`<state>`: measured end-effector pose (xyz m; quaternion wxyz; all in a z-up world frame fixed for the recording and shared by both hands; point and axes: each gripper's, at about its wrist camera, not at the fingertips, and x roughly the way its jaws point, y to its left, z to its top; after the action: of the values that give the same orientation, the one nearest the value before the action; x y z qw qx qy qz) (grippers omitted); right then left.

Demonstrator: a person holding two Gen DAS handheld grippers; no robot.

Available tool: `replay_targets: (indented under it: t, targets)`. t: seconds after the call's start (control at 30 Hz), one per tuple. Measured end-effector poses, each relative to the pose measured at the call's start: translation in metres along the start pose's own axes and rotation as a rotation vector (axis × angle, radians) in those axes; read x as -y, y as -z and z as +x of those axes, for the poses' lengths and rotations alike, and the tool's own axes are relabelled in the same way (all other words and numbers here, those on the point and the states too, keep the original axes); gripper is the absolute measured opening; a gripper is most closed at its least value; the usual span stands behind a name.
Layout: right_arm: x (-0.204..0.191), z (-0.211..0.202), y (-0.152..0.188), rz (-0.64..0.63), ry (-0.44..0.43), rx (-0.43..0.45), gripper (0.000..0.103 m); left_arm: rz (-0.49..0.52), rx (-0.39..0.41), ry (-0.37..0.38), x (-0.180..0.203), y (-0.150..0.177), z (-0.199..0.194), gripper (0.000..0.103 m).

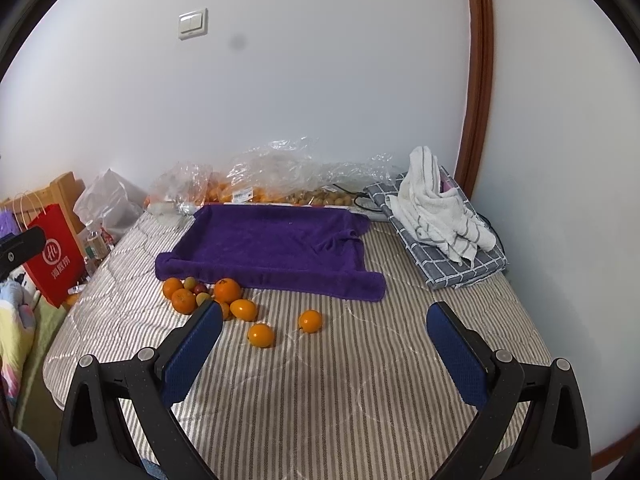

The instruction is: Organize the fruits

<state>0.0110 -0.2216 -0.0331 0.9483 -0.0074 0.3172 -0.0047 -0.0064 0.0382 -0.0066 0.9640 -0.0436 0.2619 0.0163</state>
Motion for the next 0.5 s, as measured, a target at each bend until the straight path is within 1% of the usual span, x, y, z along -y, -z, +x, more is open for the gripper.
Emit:
replay_targets:
  t: [0.1,0.37,0.5]
  targets:
    - [-0.0015,0.0006,0.0007,-0.009,0.005,0.000,0.101,-0.009,-0.004,0.000,-0.0016,-0.0006,0.0006,0.103]
    - [0.0016,0.0010,0.0011,0.002,-0.006,0.009,0.101,0.017,0.008,-0.002,0.0060,-0.0019,-0.0020,0.103]
    - [0.0037,0.0021,0.0011,0.002,0.002,0.019,0.101,0.013,0.008,0.008,0.0075,-0.0025,0.0020,0.103]
